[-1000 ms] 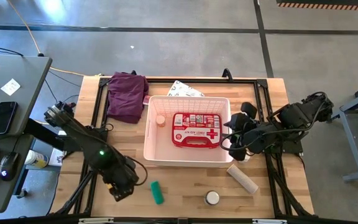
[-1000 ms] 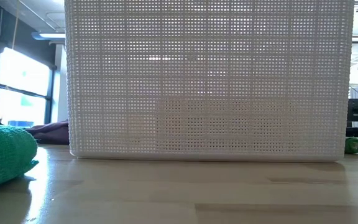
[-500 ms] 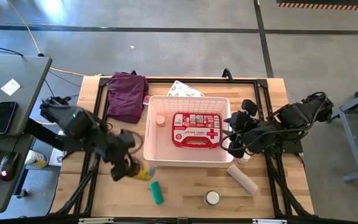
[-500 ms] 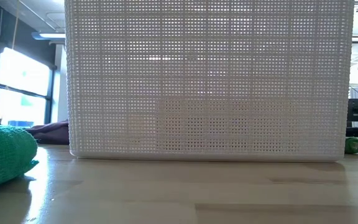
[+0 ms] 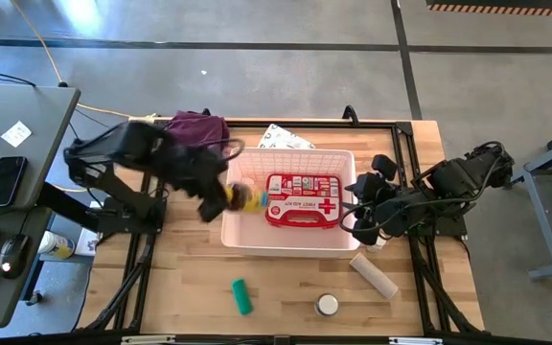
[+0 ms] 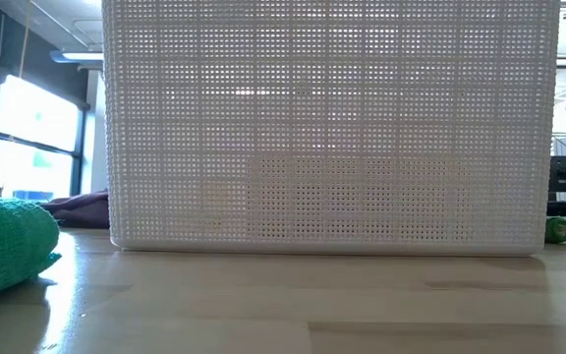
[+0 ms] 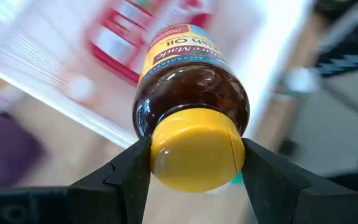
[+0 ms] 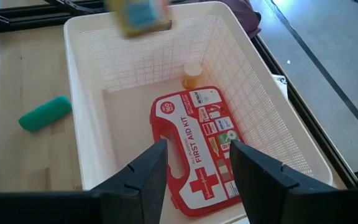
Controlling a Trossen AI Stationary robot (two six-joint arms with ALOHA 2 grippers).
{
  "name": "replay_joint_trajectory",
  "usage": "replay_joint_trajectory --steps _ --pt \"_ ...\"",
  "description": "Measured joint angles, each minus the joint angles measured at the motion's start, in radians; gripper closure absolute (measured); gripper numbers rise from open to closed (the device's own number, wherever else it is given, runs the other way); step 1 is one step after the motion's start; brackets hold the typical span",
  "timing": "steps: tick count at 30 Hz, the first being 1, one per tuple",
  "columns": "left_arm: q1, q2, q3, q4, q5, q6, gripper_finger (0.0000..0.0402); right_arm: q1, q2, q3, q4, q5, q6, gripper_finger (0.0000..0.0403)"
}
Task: Pick & place medical supplies in basket/bin
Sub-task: Put the yellow medicine bottle into the white bin
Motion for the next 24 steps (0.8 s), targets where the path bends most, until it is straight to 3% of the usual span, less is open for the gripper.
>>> replay_joint_trajectory --steps 4,9,15,20,24 --pt "0.087 0.07 -0.027 0.001 -0.061 0.195 0.0155 0.0 0.0 0.0 0.0 0.0 0.001 0.0238" --pt "0.155 0.177 -0.044 0.003 0.031 0.389 0.0155 0.0 0.0 0.0 -0.007 -0.001 0.05 0.0238" --pt "0.174 0.261 -0.043 0.001 0.05 0.488 0.0153 0.003 0.0 0.0 -0.022 -0.001 0.106 0.0238" --pt "0.176 0.288 -0.045 0.001 -0.055 0.549 0.0141 0.003 0.0 0.0 -0.024 0.002 0.106 0.0238" --pt "0.183 0.288 -0.045 0.001 -0.06 0.584 0.015 0.003 0.0 0.0 -0.035 0.003 0.105 0.0238"
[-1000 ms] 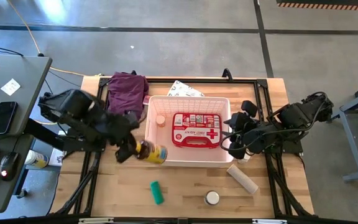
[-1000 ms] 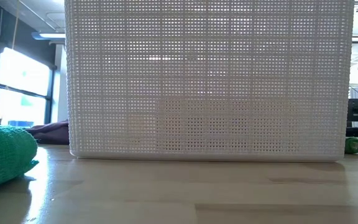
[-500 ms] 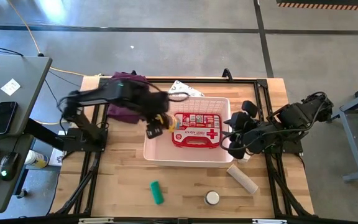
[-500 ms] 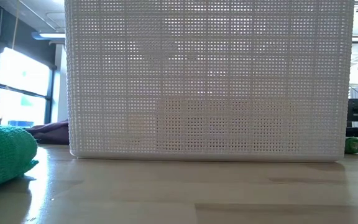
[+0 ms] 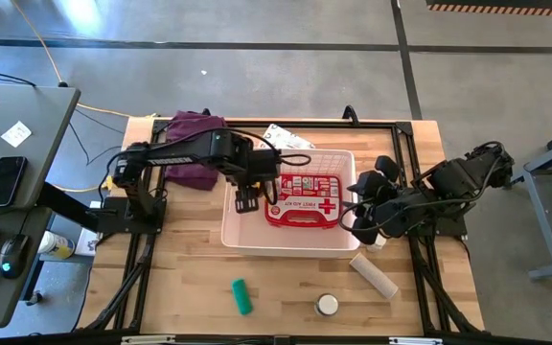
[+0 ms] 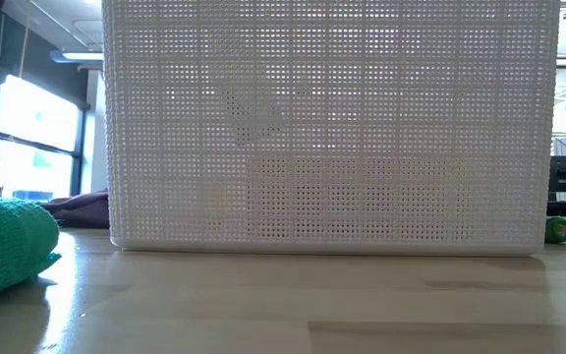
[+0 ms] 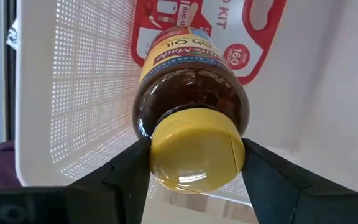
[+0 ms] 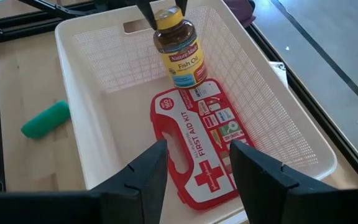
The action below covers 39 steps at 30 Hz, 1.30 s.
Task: Pick & place medical supplies in basket/bin
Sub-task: Put the yellow medicine bottle into the white bin
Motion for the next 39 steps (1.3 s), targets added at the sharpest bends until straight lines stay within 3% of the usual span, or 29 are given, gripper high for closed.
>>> replay_joint_trajectory --steps 16,25,39 --pt "0.029 -0.102 0.0 -0.001 0.054 0.06 0.0152 0.0 0.0 0.0 -0.029 0.001 0.023 0.0238" --pt "0.077 -0.21 -0.166 0.0 0.121 0.082 0.0148 0.0 0.0 0.0 -0.029 0.003 0.029 0.0238" --pt "0.076 -0.141 -0.169 -0.001 0.146 0.068 0.0145 -0.033 0.0 0.0 -0.024 0.061 -0.027 0.0238"
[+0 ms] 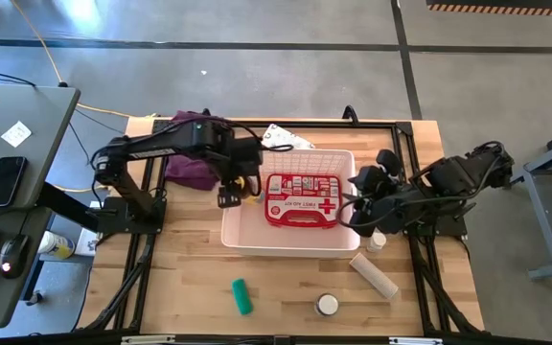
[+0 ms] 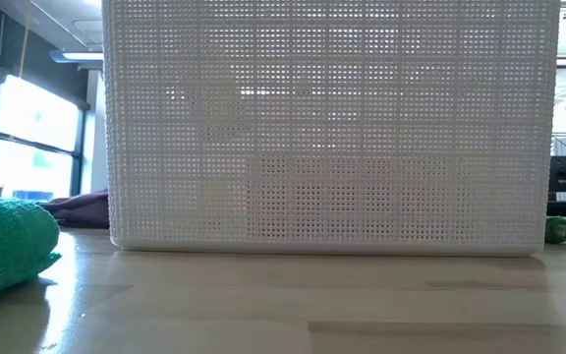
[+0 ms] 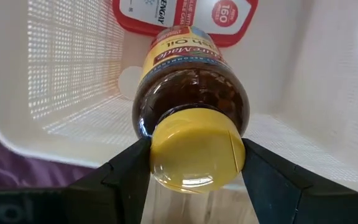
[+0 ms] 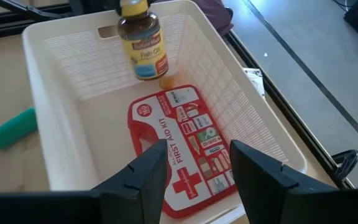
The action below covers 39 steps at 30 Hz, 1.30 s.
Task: Pick & place medical supplies in basket/bin
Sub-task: Put the yellow medicine bottle into the white bin
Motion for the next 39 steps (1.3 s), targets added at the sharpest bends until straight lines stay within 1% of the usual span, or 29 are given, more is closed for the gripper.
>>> replay_joint_trajectory --steps 5,9,23,27,39 --pt "0.0 0.061 0.0 0.001 -0.022 0.025 0.0142 -0.01 0.0 0.0 0.0 0.0 0.001 0.0238" --pt "0.0 0.079 0.0 0.0 -0.025 0.073 0.0141 -0.01 0.0 0.0 0.002 -0.005 0.003 0.0238" --pt "0.0 0.166 0.0 0.0 -0.016 0.144 0.014 -0.009 0.0 0.0 0.003 -0.022 0.03 0.0238" --pt "0.0 0.182 0.002 -0.001 -0.043 0.149 0.014 -0.009 0.0 0.0 0.006 -0.022 0.03 0.0238" --pt "0.0 0.253 0.0 0.002 -0.047 0.151 0.014 -0.008 0.0 0.0 0.008 -0.031 0.027 0.0238"
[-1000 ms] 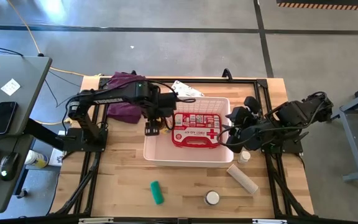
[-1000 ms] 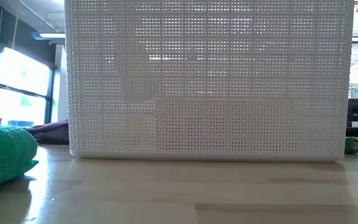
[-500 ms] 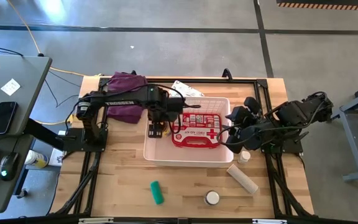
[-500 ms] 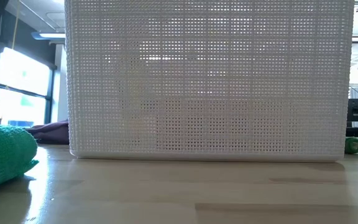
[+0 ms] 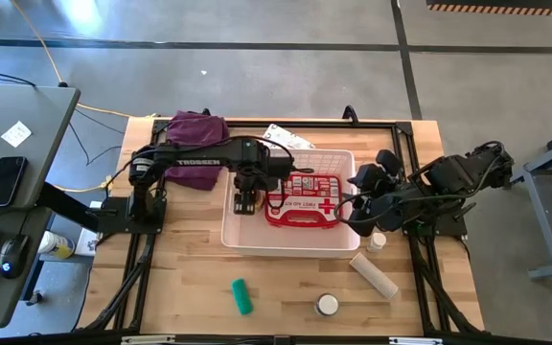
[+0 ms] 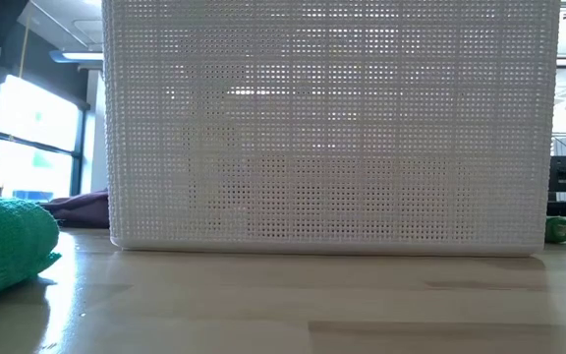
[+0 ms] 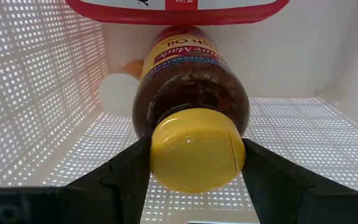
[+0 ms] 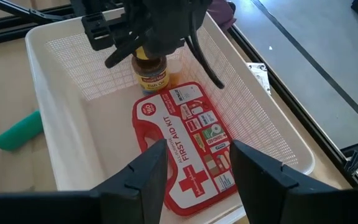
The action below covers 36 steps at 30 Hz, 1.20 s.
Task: Pick & place medical supplies in basket/bin
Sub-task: Put the yellow medicine bottle into the white bin
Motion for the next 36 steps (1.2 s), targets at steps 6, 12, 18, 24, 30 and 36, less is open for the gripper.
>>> replay_joint_trajectory --steps 6,12,18,24,30,36 --pt "0.0 0.0 0.0 -0.001 -0.008 0.004 0.014 0.0 0.0 0.0 0.0 -0.019 0.0 0.0238" --pt "0.0 0.0 0.0 -0.001 -0.019 0.004 0.014 0.0 0.0 0.0 0.0 -0.022 0.0 0.0238" --pt "0.0 0.0 0.0 -0.001 -0.016 -0.004 0.014 0.0 0.0 0.0 0.005 -0.053 0.008 0.0238" --pt "0.0 0.0 0.0 -0.001 -0.008 -0.012 0.014 0.0 0.0 0.0 0.009 -0.067 0.008 0.0238" --pt "0.001 0.0 0.0 -0.001 0.006 -0.042 0.014 0.0 0.0 0.0 0.009 -0.065 0.002 0.0238" --pt "0.001 0.0 0.0 -0.001 0.052 -0.049 0.0116 0.0 0.0 0.0 0.0 -0.057 -0.024 0.0238"
